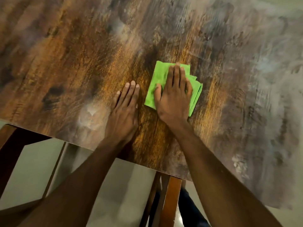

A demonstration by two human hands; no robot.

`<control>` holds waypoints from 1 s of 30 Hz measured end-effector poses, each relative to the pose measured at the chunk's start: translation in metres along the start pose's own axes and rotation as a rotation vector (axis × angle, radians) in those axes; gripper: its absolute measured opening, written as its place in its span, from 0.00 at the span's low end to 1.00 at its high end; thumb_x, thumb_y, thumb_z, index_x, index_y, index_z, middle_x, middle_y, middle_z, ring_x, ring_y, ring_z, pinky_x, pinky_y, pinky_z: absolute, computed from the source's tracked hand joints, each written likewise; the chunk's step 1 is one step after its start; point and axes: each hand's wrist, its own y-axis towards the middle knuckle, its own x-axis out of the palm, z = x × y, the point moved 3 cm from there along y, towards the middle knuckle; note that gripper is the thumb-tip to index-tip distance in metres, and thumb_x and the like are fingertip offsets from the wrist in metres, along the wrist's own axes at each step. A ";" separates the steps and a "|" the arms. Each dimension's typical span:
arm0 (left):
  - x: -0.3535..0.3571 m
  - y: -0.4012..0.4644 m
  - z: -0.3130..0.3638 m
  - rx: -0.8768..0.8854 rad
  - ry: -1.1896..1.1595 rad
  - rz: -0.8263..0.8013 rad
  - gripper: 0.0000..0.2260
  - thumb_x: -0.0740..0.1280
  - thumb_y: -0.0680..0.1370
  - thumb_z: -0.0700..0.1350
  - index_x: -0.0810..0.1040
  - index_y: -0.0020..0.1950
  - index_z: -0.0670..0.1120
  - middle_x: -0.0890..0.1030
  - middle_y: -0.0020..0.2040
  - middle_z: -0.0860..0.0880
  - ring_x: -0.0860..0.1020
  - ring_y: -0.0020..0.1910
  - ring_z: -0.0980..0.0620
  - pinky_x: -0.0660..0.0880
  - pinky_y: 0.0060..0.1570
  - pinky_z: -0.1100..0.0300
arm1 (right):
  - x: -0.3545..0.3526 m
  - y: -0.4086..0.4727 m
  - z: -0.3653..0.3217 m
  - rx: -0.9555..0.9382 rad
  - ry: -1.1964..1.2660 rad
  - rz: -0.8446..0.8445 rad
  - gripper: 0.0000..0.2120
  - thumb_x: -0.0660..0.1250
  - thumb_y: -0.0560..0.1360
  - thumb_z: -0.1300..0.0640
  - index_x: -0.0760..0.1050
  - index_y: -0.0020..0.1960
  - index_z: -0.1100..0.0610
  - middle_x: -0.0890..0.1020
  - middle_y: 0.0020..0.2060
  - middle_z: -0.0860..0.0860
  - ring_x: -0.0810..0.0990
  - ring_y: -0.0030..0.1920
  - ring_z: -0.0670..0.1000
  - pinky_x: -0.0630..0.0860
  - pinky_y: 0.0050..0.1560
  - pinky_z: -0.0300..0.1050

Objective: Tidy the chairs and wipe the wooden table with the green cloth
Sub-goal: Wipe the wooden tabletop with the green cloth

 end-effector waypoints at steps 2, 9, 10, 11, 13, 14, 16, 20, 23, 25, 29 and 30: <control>0.002 0.000 -0.004 -0.001 0.029 0.002 0.27 0.47 0.87 0.45 0.49 0.87 0.44 0.50 0.88 0.47 0.46 0.87 0.52 0.49 0.84 0.46 | 0.001 -0.007 0.004 -0.011 -0.017 0.005 0.34 0.47 0.87 0.42 0.50 0.86 0.60 0.52 0.86 0.56 0.49 0.86 0.55 0.52 0.84 0.58; 0.002 0.000 0.001 -0.013 0.049 0.005 0.27 0.50 0.88 0.45 0.49 0.87 0.44 0.50 0.88 0.46 0.45 0.87 0.51 0.49 0.84 0.46 | -0.011 -0.158 -0.015 -0.008 0.001 -0.144 0.36 0.50 0.87 0.42 0.41 0.87 0.58 0.42 0.86 0.55 0.41 0.86 0.54 0.47 0.85 0.56; 0.002 0.000 0.001 -0.013 0.055 0.003 0.27 0.49 0.88 0.46 0.49 0.87 0.43 0.50 0.88 0.46 0.45 0.87 0.51 0.50 0.84 0.46 | -0.009 -0.166 -0.014 -0.023 -0.005 -0.143 0.36 0.50 0.87 0.42 0.41 0.87 0.57 0.42 0.86 0.55 0.41 0.86 0.54 0.47 0.85 0.56; 0.002 0.000 0.002 -0.011 0.059 0.003 0.27 0.47 0.87 0.46 0.49 0.87 0.43 0.50 0.88 0.46 0.46 0.87 0.51 0.50 0.84 0.46 | -0.008 -0.163 -0.011 -0.028 -0.010 -0.135 0.36 0.51 0.87 0.41 0.42 0.87 0.57 0.43 0.87 0.54 0.42 0.86 0.53 0.48 0.85 0.56; 0.002 0.000 0.003 -0.005 0.063 0.006 0.28 0.47 0.87 0.47 0.49 0.87 0.43 0.50 0.88 0.45 0.46 0.87 0.50 0.50 0.85 0.46 | -0.005 -0.138 -0.004 -0.027 -0.023 -0.106 0.37 0.51 0.86 0.41 0.43 0.87 0.57 0.45 0.87 0.54 0.43 0.86 0.53 0.49 0.85 0.56; 0.002 0.000 0.003 -0.005 0.064 0.010 0.28 0.48 0.87 0.46 0.49 0.87 0.43 0.50 0.88 0.45 0.46 0.87 0.50 0.50 0.85 0.46 | -0.004 -0.119 0.000 -0.026 -0.022 -0.085 0.36 0.50 0.86 0.41 0.44 0.87 0.58 0.45 0.87 0.54 0.44 0.86 0.53 0.50 0.84 0.56; 0.002 -0.001 0.002 -0.008 0.063 0.019 0.28 0.49 0.87 0.45 0.49 0.87 0.43 0.50 0.88 0.46 0.46 0.87 0.51 0.49 0.85 0.46 | -0.004 -0.074 0.011 -0.014 -0.016 -0.044 0.36 0.48 0.86 0.41 0.45 0.87 0.59 0.46 0.87 0.55 0.45 0.86 0.53 0.50 0.84 0.56; 0.002 -0.001 0.002 0.002 0.056 0.029 0.27 0.49 0.87 0.44 0.49 0.87 0.43 0.50 0.88 0.45 0.45 0.87 0.50 0.48 0.85 0.47 | -0.008 0.008 0.031 -0.006 0.008 0.023 0.35 0.47 0.86 0.41 0.50 0.86 0.60 0.51 0.86 0.56 0.49 0.86 0.54 0.50 0.84 0.56; 0.002 -0.002 0.002 0.002 0.073 0.028 0.27 0.48 0.87 0.44 0.49 0.87 0.43 0.50 0.88 0.45 0.46 0.87 0.50 0.48 0.85 0.47 | -0.007 0.014 0.035 -0.015 -0.008 0.042 0.34 0.47 0.87 0.42 0.52 0.86 0.60 0.53 0.86 0.56 0.51 0.86 0.55 0.51 0.84 0.56; 0.001 -0.001 0.004 0.005 0.084 0.023 0.27 0.47 0.87 0.44 0.49 0.87 0.42 0.50 0.88 0.45 0.46 0.87 0.49 0.48 0.85 0.47 | -0.008 -0.009 0.036 -0.003 -0.014 0.048 0.33 0.47 0.87 0.42 0.51 0.86 0.60 0.53 0.86 0.56 0.50 0.86 0.55 0.51 0.84 0.57; 0.001 -0.001 0.006 -0.001 0.108 0.018 0.28 0.46 0.86 0.44 0.49 0.87 0.42 0.50 0.88 0.44 0.46 0.87 0.49 0.48 0.85 0.47 | -0.011 -0.092 0.027 0.051 -0.010 -0.039 0.33 0.47 0.88 0.43 0.47 0.87 0.59 0.48 0.87 0.56 0.45 0.86 0.54 0.49 0.84 0.57; 0.001 -0.001 0.006 0.001 0.114 0.019 0.28 0.47 0.86 0.44 0.49 0.87 0.42 0.50 0.88 0.44 0.47 0.87 0.48 0.49 0.85 0.47 | -0.013 -0.115 0.023 0.053 -0.012 -0.065 0.34 0.48 0.88 0.43 0.45 0.87 0.59 0.47 0.87 0.56 0.44 0.86 0.54 0.49 0.84 0.57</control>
